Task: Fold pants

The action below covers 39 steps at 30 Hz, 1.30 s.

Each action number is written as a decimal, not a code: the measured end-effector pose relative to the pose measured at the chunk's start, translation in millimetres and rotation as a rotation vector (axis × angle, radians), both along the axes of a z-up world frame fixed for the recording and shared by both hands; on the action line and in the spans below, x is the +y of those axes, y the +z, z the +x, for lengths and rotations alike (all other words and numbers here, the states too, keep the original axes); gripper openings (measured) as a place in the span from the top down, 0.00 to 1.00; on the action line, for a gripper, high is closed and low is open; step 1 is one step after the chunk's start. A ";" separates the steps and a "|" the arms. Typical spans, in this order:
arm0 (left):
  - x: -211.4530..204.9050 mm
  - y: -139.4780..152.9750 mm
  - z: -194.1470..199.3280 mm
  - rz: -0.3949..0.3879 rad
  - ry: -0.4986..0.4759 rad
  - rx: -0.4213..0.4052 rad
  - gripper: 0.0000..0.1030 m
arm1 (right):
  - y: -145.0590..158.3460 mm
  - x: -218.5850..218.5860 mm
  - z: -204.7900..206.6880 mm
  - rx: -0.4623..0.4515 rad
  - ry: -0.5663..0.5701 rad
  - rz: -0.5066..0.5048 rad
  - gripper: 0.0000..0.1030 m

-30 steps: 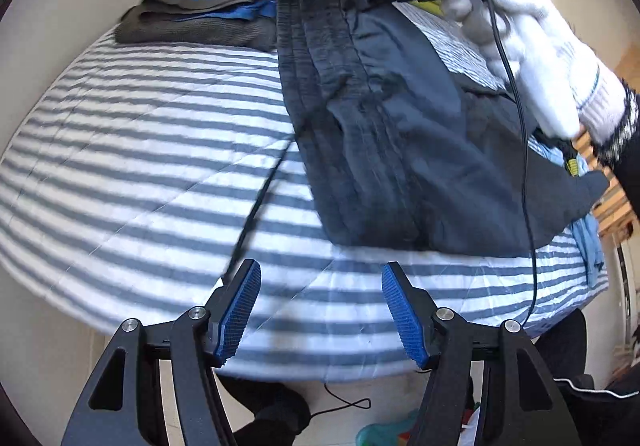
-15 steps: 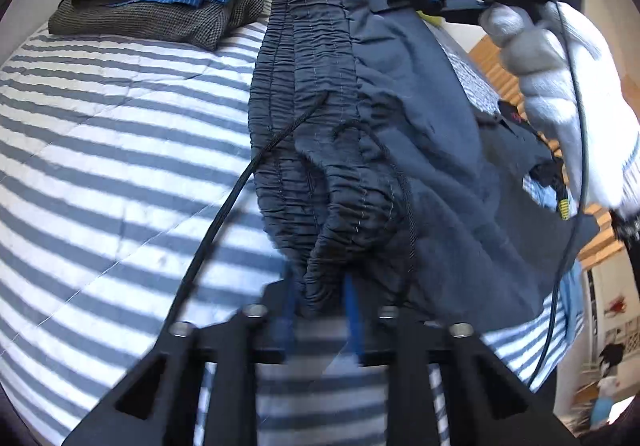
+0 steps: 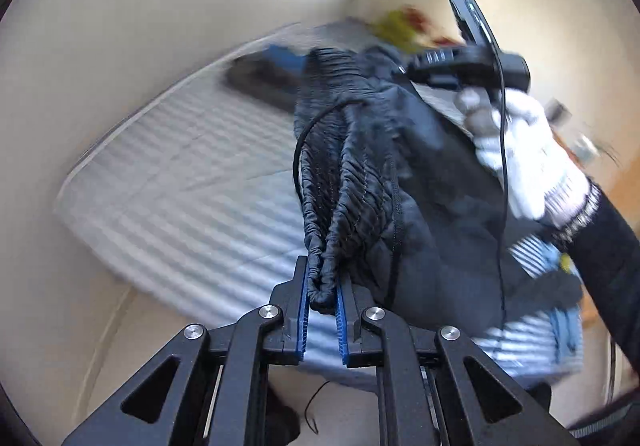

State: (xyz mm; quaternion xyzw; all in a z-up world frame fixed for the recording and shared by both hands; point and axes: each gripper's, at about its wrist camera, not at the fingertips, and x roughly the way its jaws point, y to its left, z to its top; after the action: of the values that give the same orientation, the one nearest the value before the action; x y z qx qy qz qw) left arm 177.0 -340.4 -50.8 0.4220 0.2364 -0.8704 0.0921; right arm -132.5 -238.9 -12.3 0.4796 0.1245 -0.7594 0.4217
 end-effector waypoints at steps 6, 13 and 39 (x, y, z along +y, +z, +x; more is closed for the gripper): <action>-26.2 -61.6 -8.8 0.026 0.018 -0.205 0.72 | -54.1 -57.4 -2.2 0.123 0.014 0.269 0.91; -34.4 -76.7 -3.0 0.080 -0.018 -0.179 0.62 | -55.4 -88.9 18.9 0.142 0.183 0.212 0.67; -67.0 -85.5 7.3 0.043 0.073 -0.184 0.69 | -32.5 -109.2 12.6 0.007 0.078 0.049 0.92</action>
State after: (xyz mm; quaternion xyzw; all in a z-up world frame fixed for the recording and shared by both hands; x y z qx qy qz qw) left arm 184.4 -407.3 -136.2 0.4933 0.2609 -0.8186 0.1359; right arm -119.9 -348.1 -44.8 0.4819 0.1634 -0.7407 0.4387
